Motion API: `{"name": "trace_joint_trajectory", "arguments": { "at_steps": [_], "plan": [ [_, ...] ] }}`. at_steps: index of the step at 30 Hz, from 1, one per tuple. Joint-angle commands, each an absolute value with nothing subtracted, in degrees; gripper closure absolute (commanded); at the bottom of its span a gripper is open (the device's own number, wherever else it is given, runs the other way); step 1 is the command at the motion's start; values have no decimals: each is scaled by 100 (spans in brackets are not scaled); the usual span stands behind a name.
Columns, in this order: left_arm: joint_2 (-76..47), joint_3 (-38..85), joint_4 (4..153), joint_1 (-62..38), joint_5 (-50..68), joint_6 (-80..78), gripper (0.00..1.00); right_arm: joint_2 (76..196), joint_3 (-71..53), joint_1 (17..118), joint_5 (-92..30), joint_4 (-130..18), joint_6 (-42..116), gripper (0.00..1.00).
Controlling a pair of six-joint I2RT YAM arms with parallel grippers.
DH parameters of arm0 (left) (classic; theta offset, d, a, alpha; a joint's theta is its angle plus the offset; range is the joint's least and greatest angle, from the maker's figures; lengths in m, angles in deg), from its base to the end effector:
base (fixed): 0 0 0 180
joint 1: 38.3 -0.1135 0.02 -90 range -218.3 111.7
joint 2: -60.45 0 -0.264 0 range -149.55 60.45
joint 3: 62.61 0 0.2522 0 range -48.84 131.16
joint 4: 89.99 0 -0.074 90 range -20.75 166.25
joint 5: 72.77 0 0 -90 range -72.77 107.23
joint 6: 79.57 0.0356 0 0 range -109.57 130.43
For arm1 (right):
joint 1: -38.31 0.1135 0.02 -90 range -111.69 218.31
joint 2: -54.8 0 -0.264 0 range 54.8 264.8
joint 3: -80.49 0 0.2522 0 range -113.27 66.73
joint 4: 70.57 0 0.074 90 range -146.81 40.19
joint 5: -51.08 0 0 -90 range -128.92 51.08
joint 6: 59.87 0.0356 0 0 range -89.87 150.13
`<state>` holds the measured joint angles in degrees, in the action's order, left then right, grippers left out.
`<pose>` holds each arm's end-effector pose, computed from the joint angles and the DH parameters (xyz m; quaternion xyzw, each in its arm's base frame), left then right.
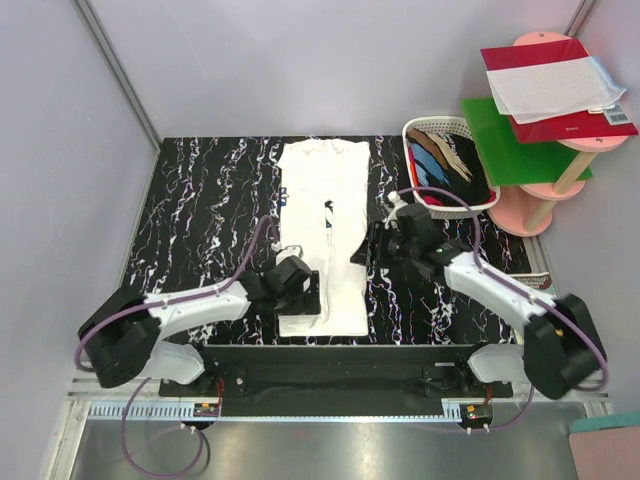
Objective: Fold and stack the t-shirts
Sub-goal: Fold the tshirt
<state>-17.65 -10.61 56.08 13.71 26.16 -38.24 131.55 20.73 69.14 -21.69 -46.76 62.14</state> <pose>0.1561 -0.1909 0.1663 0.0079 0.9632 -0.1505 0.2224 0.2371 0.1538 0.2262 -0.0531 0.8996 0.3308 0.2802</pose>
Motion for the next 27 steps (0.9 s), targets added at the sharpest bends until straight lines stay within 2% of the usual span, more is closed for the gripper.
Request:
{"name": "trace_joint_trajectory", "arguments": {
  "at_steps": [1, 2, 4, 7, 10, 16, 21, 27],
  "plan": [
    [-446, -1404, 4953, 1426, 2883, -3818, 1, 11933, 2295, 6969, -2582, -4925, 6343, 21],
    [-197, -1439, 4909, 1426, 2944, -3818, 1, 11775, 2339, 6969, -2609, -4786, 6422, 16],
    [453, -1579, 4778, 1435, 2980, -3879, 1, 11449, 2541, 6969, -2627, -4531, 6650, 14],
    [1122, -1869, 4505, 1435, 2989, -4212, 1, 11255, 3049, 6969, -2320, -4476, 6993, 16],
    [1475, -2299, 4338, 1435, 2971, -4581, 7, 11158, 3769, 6969, -1995, -4764, 7642, 21],
    [1089, -2950, 4487, 1435, 2699, -5127, 11, 10921, 4966, 6960, -1810, -5196, 8312, 24],
    [659, -3231, 5082, 1435, 2585, -5250, 11, 11026, 5354, 6978, -1739, -5504, 8400, 25],
    [1, -3303, 5778, 1435, 2392, -5241, 12, 11894, 5452, 6978, -1477, -6471, 8444, 24]
  ]
}}
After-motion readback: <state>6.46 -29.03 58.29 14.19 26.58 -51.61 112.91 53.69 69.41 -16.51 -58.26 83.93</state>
